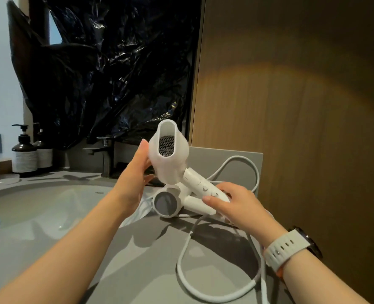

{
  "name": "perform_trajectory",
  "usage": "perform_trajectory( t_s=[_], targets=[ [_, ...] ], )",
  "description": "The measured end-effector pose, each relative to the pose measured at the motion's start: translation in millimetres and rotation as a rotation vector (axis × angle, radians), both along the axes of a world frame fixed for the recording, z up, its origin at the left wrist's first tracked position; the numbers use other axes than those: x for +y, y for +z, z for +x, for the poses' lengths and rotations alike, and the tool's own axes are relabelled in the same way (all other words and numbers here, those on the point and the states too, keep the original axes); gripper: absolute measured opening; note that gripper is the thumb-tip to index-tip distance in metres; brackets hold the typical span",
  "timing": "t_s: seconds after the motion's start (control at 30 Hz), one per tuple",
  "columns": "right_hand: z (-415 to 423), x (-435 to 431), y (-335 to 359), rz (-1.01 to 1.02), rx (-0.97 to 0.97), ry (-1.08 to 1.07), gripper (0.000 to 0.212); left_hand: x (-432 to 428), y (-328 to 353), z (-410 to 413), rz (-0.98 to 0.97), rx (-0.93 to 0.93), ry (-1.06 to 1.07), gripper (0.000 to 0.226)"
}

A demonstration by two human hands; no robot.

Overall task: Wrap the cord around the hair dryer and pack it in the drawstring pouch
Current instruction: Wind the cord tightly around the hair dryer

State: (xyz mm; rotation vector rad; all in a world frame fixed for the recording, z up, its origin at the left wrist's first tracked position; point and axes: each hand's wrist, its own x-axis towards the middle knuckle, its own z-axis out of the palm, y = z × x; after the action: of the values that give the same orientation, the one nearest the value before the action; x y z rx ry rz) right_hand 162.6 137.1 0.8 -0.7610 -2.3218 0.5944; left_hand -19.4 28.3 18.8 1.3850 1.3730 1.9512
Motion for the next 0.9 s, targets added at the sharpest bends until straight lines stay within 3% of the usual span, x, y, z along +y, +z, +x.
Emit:
perform_trajectory(
  t_s=[0.13,0.27,0.37,0.53,0.67,0.83,0.9],
  targets=[
    [-5,6,7,-0.326,0.073,0.189,0.025,15,2,-3,0.084,0.134,0.065,0.045],
    [-11,18,4,-0.443,0.008,0.244,0.032,23,-2,-21,0.047,0.264,0.182,0.054],
    [-12,21,4,-0.443,-0.068,0.268,0.035,25,-2,-27,0.044,0.299,0.167,0.056],
    [-7,17,-3,-0.475,-0.165,0.276,0.059,22,-5,-22,0.055,0.27,0.179,0.054],
    [-3,12,-6,-0.421,-0.258,0.271,0.038,20,-17,-15,0.018,0.176,0.214,0.056],
    [-4,8,-8,-0.304,-0.299,0.233,0.048,20,-28,-21,-0.116,0.132,0.254,0.075],
    [-2,8,-8,-0.29,-0.259,0.242,0.045,17,-28,-22,-0.134,0.124,0.234,0.073]
  ],
)
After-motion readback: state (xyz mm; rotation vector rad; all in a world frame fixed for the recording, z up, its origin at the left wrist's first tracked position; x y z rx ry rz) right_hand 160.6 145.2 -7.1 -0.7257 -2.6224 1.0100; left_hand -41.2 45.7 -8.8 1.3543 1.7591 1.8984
